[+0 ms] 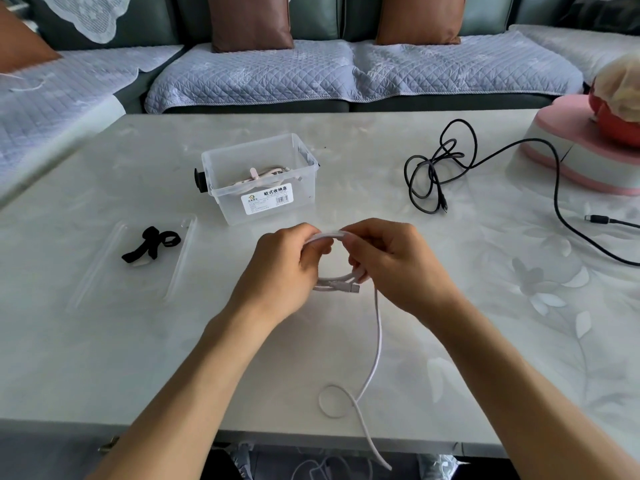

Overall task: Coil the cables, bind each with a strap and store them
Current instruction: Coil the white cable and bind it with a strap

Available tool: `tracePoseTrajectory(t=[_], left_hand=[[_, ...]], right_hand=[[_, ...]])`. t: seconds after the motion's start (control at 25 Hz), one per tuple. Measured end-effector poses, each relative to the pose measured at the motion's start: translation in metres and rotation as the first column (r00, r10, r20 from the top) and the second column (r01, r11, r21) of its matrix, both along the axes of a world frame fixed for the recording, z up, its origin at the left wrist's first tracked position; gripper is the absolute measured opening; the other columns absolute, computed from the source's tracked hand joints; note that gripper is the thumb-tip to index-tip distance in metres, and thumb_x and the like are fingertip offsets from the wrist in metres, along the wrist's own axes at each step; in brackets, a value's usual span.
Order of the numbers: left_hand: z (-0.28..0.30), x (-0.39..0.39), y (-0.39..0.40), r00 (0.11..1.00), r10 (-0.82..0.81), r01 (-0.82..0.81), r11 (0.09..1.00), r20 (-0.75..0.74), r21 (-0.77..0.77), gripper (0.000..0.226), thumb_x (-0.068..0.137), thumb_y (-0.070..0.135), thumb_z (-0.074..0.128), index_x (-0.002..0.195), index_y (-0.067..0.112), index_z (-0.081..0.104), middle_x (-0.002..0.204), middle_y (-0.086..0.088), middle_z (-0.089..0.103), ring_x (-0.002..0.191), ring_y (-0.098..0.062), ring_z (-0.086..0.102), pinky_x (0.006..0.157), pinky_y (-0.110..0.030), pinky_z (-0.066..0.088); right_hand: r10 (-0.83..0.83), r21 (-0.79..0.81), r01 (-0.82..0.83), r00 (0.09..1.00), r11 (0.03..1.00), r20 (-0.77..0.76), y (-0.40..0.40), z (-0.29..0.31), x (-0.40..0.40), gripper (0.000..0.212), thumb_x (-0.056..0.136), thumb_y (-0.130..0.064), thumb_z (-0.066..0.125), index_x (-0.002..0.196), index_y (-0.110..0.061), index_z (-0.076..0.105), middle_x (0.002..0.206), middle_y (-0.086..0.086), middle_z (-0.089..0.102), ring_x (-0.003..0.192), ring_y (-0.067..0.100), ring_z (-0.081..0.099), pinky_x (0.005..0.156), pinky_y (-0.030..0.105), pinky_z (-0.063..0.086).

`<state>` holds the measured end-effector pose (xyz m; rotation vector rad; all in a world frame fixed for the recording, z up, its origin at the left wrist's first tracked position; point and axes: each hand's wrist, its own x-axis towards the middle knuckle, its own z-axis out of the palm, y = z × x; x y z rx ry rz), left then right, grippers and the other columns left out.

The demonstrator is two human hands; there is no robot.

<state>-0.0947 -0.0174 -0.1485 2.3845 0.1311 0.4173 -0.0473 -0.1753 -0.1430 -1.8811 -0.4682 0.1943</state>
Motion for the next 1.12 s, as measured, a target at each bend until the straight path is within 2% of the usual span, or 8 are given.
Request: tracePoseTrajectory(t=[0.08,0.16,0.32,0.44,0.56,0.84,0.96,1.12], left_hand=[[0.000,0.004,-0.001,0.991,0.125,-0.123,0.991,0.038,-0.048,0.020,0.099,0.018,0.053,0.083,0.021,0.065,0.065,0.015,0.056,0.062,-0.006,0.054,0.053,-0.011,0.036],[-0.002,0.008,-0.002,0.971,0.238,-0.233,0.953,0.006,-0.193,0.023,0.100,0.022,0.052,0.082,0.018,0.065,0.067,0.010,0.059,0.063,-0.012,0.057,0.055,-0.021,0.040],[-0.005,0.012,-0.007,0.951,0.290,-0.304,0.814,-0.108,-0.496,0.030,0.100,0.029,0.050,0.080,0.017,0.068,0.058,0.007,0.059,0.045,-0.010,0.046,0.048,-0.025,0.032],[-0.005,0.008,-0.013,0.959,0.261,-0.281,0.816,-0.112,-0.506,0.033,0.100,0.029,0.049,0.075,0.017,0.067,0.044,0.009,0.051,0.045,-0.016,0.045,0.052,-0.027,0.033],[-0.002,0.000,-0.016,0.976,0.150,-0.203,0.887,-0.157,-0.415,0.032,0.098,0.028,0.048,0.071,0.016,0.062,0.045,0.005,0.055,0.041,-0.017,0.049,0.051,-0.028,0.039],[0.013,-0.012,-0.009,0.996,-0.007,-0.029,0.906,-0.085,-0.423,0.010,0.094,0.026,0.056,0.089,0.021,0.064,0.058,0.002,0.063,0.047,-0.013,0.055,0.044,-0.025,0.044],[0.016,-0.012,-0.004,0.991,-0.099,0.060,0.934,-0.095,-0.352,0.016,0.096,0.026,0.056,0.088,0.017,0.065,0.057,0.000,0.063,0.040,-0.010,0.049,0.044,-0.020,0.036],[0.015,-0.011,-0.003,0.989,-0.123,0.062,0.859,-0.087,-0.509,0.015,0.097,0.023,0.057,0.095,0.018,0.071,0.057,-0.004,0.065,0.035,-0.019,0.047,0.037,-0.022,0.035]], right_hand=[[0.057,0.256,0.019,0.956,0.966,-0.289,0.002,0.000,-0.001,0.022,0.099,-0.018,0.054,0.098,-0.003,0.070,0.076,0.004,0.069,0.066,0.017,0.063,0.063,0.028,0.054],[0.203,0.406,-0.022,0.890,0.914,-0.407,0.001,-0.002,-0.002,0.022,0.098,-0.017,0.055,0.107,-0.002,0.067,0.089,0.008,0.071,0.074,0.019,0.063,0.067,0.029,0.052],[0.340,0.481,-0.169,0.893,0.860,-0.294,0.006,-0.010,-0.003,0.029,0.085,-0.007,0.069,0.114,-0.006,0.066,0.096,0.009,0.070,0.076,0.016,0.061,0.066,0.026,0.048],[0.270,0.541,-0.075,0.918,0.838,-0.292,0.011,-0.013,-0.003,0.030,0.082,-0.018,0.069,0.109,-0.007,0.068,0.099,0.019,0.068,0.067,0.016,0.056,0.063,0.027,0.045],[0.272,0.611,-0.012,0.902,0.791,-0.336,0.011,-0.009,-0.003,0.029,0.095,-0.019,0.053,0.114,0.000,0.065,0.082,0.011,0.063,0.060,0.013,0.051,0.059,0.024,0.042],[0.320,0.336,-0.222,0.907,0.916,-0.275,0.000,0.002,0.000,0.033,0.102,-0.011,0.044,0.099,0.021,0.052,0.067,0.003,0.049,0.058,0.014,0.037,0.053,0.024,0.033],[0.317,0.257,-0.251,0.911,0.933,-0.264,-0.005,0.008,0.002,0.029,0.101,-0.011,0.044,0.093,0.014,0.057,0.066,-0.001,0.050,0.058,0.013,0.038,0.052,0.022,0.033],[0.239,0.185,-0.195,0.935,0.963,-0.263,-0.008,0.011,0.004,0.026,0.100,-0.014,0.049,0.091,0.006,0.063,0.065,-0.002,0.052,0.058,0.015,0.040,0.052,0.023,0.035]])
